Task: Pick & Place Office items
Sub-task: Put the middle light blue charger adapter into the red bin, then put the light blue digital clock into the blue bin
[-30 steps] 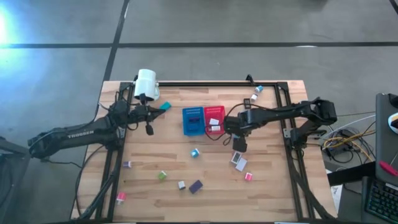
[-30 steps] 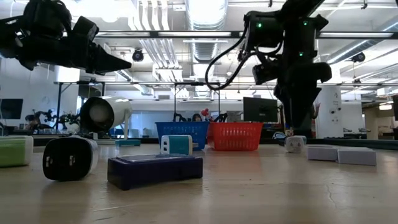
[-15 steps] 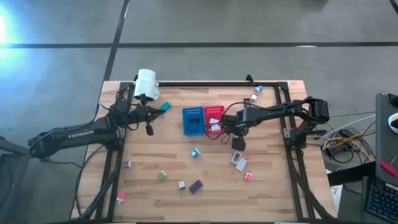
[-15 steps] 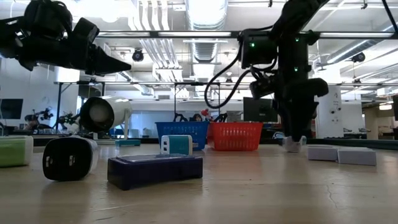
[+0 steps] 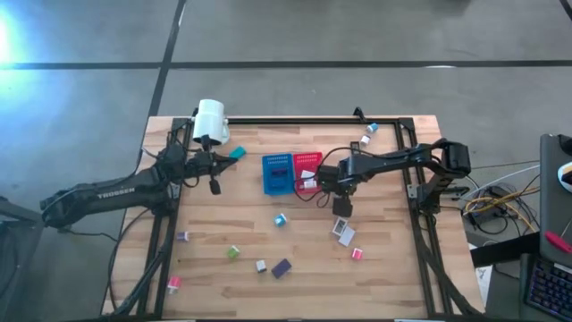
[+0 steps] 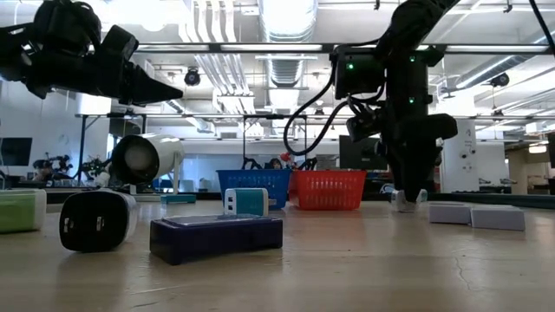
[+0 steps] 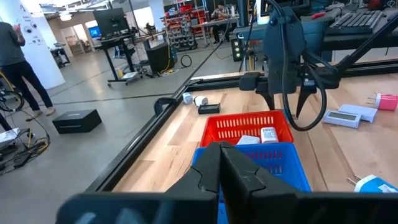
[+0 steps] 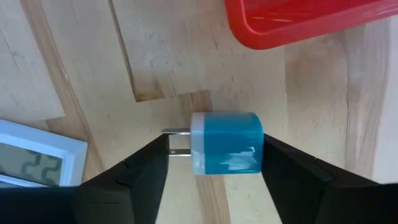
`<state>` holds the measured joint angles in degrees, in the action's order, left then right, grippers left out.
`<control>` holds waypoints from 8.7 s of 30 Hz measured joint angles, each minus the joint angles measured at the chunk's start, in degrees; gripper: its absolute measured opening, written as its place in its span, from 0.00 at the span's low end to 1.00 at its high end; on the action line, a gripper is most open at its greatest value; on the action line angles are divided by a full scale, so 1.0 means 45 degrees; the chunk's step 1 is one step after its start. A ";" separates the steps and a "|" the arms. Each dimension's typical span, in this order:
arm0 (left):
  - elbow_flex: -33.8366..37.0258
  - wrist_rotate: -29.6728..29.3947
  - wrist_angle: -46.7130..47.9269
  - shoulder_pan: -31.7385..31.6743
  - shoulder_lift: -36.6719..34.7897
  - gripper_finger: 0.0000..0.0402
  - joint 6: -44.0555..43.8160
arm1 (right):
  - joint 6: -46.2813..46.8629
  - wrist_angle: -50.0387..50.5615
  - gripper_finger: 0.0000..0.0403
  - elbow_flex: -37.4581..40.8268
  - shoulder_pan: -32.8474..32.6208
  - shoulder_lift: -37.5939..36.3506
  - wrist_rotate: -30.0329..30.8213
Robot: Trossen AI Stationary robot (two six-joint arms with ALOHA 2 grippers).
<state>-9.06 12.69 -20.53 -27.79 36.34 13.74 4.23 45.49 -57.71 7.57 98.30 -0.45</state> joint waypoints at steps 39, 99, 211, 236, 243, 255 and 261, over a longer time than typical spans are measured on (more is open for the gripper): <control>0.0000 0.0039 0.0000 0.0000 0.0068 0.02 -0.0051 | -0.1540 -1.5634 0.36 0.8787 -0.0014 -1.1146 -0.1158; 0.0019 0.0044 0.0078 0.0010 0.0064 0.03 -0.0485 | -0.1310 -1.3168 0.36 0.4994 -0.1202 -0.6952 0.3870; 0.0024 0.0136 0.0204 0.0019 0.0068 0.02 -0.0748 | 0.0364 -1.5830 0.02 1.1136 0.3139 -1.8962 -0.2144; -0.0006 -0.0413 0.0499 0.0024 0.0568 0.01 -0.2650 | -0.0170 -1.6988 0.02 1.2711 0.3133 -1.9399 -0.1103; -0.1532 -0.1095 0.2040 0.0092 0.1674 0.01 -0.3676 | -0.0612 -1.7202 0.02 1.2711 0.3128 -1.9375 -0.0888; -0.7085 -0.4375 1.0943 0.0216 0.5829 0.12 -0.2353 | -0.0646 -1.7197 0.02 1.2711 0.3104 -1.9229 -0.0865; -0.8755 -0.4507 1.2264 0.0219 0.8819 0.29 -0.1671 | -0.0630 -1.7163 0.02 1.2711 0.3104 -1.9224 -0.0874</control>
<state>-48.46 -7.59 34.65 -26.81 76.02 6.22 1.40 -31.75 -0.51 21.54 11.79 -4.38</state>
